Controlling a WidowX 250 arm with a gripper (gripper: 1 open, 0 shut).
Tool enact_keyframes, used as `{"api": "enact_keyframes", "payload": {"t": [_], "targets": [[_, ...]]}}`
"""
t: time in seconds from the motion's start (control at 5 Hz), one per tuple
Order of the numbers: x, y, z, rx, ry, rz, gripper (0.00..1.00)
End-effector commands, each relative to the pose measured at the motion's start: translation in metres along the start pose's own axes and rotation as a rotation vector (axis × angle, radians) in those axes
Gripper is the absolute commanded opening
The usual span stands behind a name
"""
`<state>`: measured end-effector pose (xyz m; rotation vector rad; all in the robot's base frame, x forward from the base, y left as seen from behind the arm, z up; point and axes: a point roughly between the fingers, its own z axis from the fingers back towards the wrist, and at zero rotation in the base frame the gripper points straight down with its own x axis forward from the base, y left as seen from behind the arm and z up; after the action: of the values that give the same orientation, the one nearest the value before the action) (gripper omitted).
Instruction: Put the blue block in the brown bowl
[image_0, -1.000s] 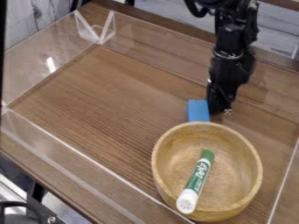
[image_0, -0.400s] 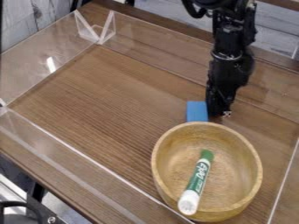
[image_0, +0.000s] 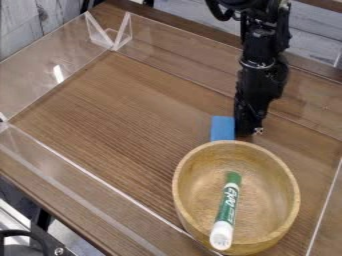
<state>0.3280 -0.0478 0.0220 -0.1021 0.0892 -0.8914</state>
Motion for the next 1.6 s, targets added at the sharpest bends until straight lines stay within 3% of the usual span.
{"api": "enact_keyframes", "payload": {"t": [0.0, 0.8, 1.4], "targets": [[0.001, 0.003, 0.025, 0.042, -0.059, 0.008, 0.0], [-0.001, 0.003, 0.031, 0.034, -0.074, 0.009, 0.0], [-0.011, -0.008, 0.04, 0.017, -0.095, 0.073, 0.0]]}}
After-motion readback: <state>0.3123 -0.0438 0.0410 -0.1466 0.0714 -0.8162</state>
